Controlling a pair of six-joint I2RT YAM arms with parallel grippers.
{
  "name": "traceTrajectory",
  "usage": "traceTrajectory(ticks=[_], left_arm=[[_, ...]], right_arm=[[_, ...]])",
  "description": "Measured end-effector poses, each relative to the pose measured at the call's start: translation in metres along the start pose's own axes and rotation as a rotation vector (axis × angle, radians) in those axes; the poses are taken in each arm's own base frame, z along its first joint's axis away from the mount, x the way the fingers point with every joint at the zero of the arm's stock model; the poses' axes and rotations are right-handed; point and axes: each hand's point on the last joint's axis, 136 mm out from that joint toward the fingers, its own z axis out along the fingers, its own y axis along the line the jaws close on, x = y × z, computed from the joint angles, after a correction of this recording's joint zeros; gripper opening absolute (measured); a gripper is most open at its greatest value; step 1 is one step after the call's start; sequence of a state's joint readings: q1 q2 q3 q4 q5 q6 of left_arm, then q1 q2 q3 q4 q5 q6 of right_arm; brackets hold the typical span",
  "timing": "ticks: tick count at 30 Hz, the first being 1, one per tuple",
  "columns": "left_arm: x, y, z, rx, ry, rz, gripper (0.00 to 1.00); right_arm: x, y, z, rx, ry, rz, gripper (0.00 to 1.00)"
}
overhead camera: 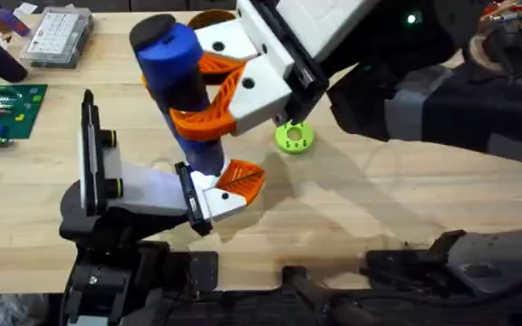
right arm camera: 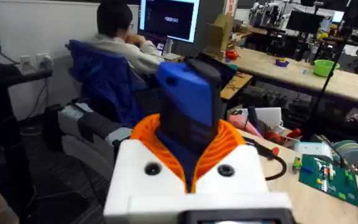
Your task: Pick up the gripper from the table and insert it into the empty holder that is missing its gripper. Then pick up a screw, insert it into the mounting hole, and use the screwdriver to tighten it. Finally, clean up the table by picking up the vegetable and placing it into the bucket.
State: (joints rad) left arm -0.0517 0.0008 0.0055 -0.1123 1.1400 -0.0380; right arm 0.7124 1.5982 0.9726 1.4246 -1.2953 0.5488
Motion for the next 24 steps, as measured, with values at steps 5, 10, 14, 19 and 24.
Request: traceTrajectory(ticks=[5, 10, 14, 19, 24], left_arm=[[0.0000, 0.0000, 0.0000, 0.000, 0.000, 0.000, 0.016], [0.0000, 0.0000, 0.0000, 0.000, 0.000, 0.000, 0.016], [0.0000, 0.0000, 0.0000, 0.000, 0.000, 0.000, 0.016], [0.0000, 0.0000, 0.0000, 0.000, 0.000, 0.000, 0.016], [0.0000, 0.0000, 0.0000, 0.000, 0.000, 0.000, 0.016]], right_arm=[[0.0001, 0.0001, 0.0000, 0.000, 0.000, 0.000, 0.032], [0.0002, 0.0001, 0.0000, 0.000, 0.000, 0.000, 0.032], [0.0002, 0.0001, 0.0000, 0.000, 0.000, 0.000, 0.033], [0.0001, 0.0001, -0.0001, 0.000, 0.000, 0.000, 0.031], [0.0005, -0.0012, -0.0027, 0.004, 0.004, -0.001, 0.032]])
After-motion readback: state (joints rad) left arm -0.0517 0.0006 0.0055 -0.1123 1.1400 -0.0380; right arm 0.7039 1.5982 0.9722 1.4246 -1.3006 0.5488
